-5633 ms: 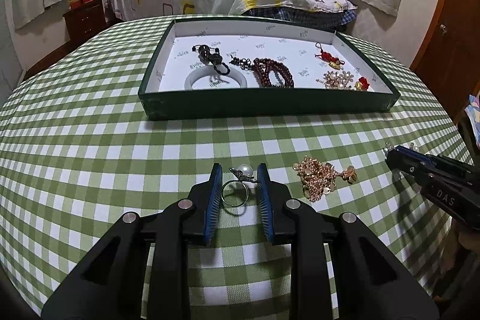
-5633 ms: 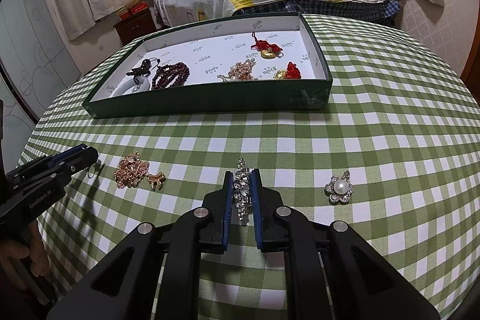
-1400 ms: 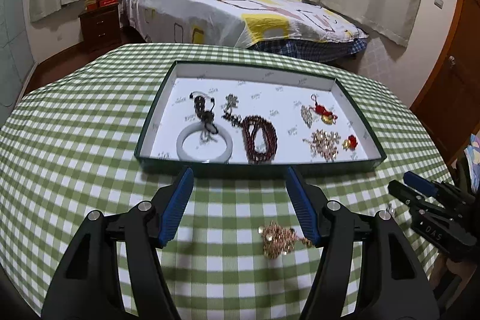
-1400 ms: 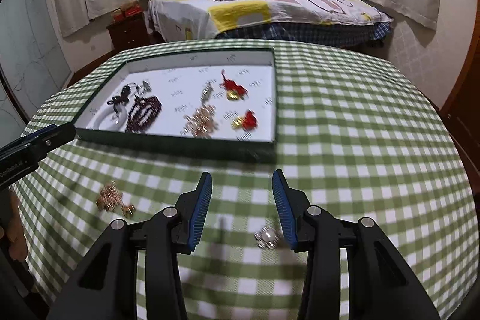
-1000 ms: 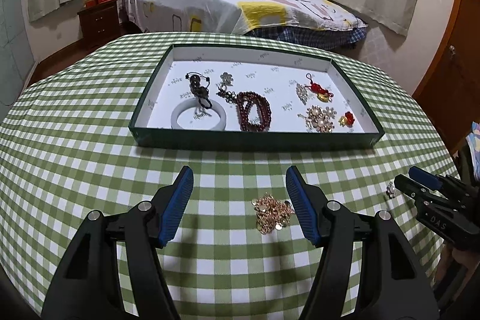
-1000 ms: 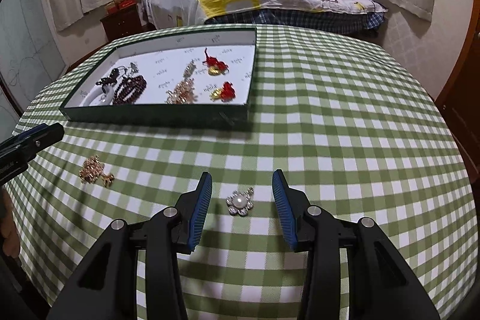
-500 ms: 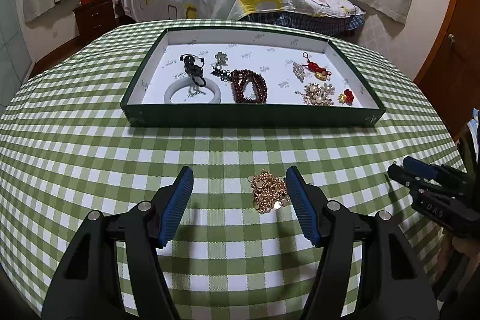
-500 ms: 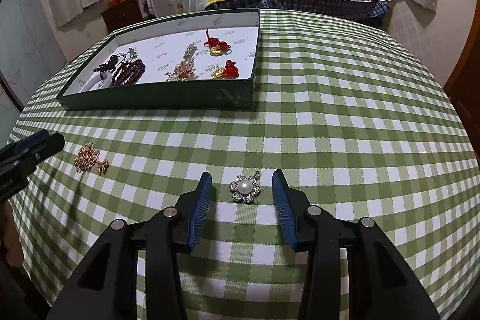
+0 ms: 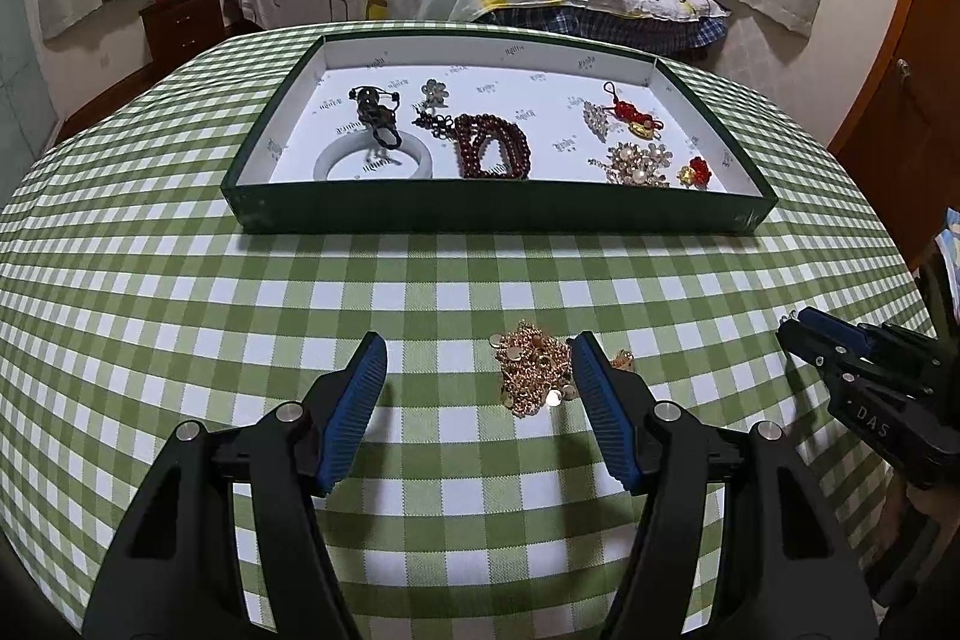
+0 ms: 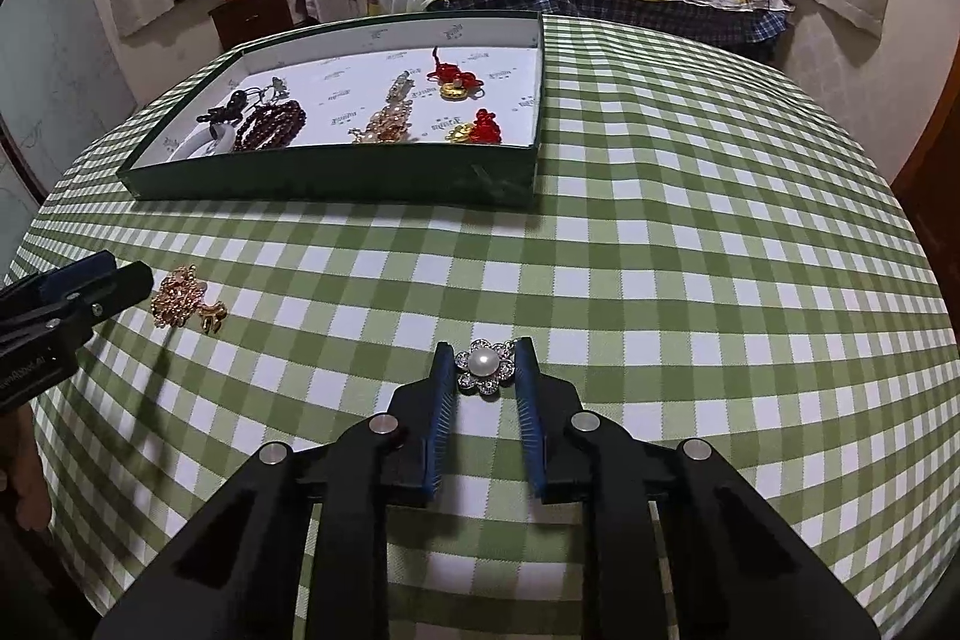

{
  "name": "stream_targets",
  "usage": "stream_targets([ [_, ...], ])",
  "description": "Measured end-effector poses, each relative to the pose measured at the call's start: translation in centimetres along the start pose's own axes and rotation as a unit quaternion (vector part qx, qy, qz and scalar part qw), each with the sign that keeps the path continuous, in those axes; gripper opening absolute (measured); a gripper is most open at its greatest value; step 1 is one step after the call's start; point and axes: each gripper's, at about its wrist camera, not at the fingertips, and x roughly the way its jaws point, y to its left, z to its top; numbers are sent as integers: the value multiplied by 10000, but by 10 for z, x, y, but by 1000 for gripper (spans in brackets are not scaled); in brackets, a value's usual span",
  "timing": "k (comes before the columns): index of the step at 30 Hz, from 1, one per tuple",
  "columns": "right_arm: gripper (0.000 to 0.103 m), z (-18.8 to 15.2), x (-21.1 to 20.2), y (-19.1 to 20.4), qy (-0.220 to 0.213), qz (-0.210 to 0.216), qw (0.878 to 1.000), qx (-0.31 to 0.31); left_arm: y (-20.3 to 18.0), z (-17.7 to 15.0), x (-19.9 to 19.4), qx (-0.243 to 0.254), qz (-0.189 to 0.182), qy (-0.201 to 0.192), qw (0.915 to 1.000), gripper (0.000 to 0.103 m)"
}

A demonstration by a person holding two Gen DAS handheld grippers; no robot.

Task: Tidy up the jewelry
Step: 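Grasp the gold chain with the left tool while the right tool grasps the pearl flower brooch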

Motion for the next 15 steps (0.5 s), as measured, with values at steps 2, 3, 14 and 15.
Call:
stream_targets([
  [2,21,0,-2,3,-25,22,10000,-19,0,-1,1,10,-4,19,10000,63],
  [3,21,1,-3,4,-45,30,10000,-39,-1,-1,2,20,-4,24,10000,63],
  [14,21,3,-8,13,-85,175,9997,-168,-10,-3,12,146,-113,129,9997,63],
  [15,21,3,-8,13,-85,196,9996,-169,-10,-4,14,139,-118,152,9997,63],
])
